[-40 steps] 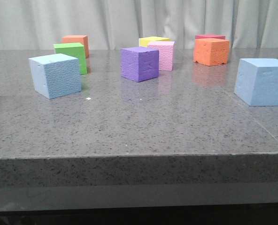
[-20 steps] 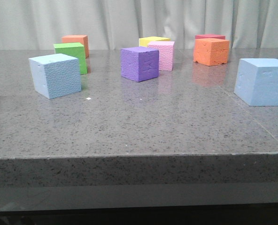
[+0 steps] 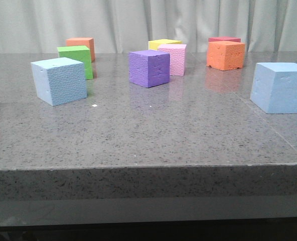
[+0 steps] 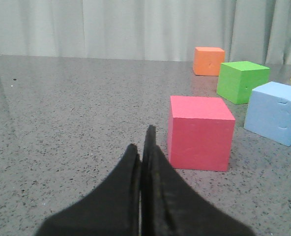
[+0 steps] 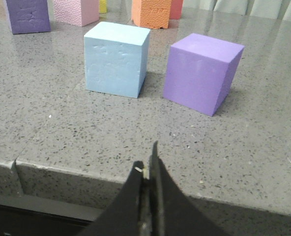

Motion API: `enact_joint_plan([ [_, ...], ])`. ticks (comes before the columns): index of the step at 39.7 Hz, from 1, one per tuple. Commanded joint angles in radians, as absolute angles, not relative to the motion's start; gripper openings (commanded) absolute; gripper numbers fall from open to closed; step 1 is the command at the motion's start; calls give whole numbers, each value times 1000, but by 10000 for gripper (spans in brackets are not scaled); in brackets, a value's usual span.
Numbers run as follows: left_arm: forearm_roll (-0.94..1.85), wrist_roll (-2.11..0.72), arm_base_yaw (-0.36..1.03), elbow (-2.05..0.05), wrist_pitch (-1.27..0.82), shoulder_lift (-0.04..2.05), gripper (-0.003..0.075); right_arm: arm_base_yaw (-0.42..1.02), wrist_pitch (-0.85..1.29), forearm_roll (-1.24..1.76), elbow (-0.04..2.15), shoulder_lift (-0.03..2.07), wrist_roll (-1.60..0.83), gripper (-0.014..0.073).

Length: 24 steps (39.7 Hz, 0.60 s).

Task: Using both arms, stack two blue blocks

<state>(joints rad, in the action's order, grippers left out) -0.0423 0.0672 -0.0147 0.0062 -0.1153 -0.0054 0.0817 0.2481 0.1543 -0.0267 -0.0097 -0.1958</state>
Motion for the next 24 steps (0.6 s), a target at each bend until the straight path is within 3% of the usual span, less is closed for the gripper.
enact_joint_plan([
  [1, -35, 66, -16, 8, -29, -22, -20, 82, 172, 161, -22, -28, -197, -67],
  [14, -35, 66, -16, 8, 80, -22, -20, 82, 123, 161, -22, -28, -197, -67],
  [24, -35, 66, -16, 8, 215, -22, -20, 82, -53, 161, -22, -28, -197, -67],
])
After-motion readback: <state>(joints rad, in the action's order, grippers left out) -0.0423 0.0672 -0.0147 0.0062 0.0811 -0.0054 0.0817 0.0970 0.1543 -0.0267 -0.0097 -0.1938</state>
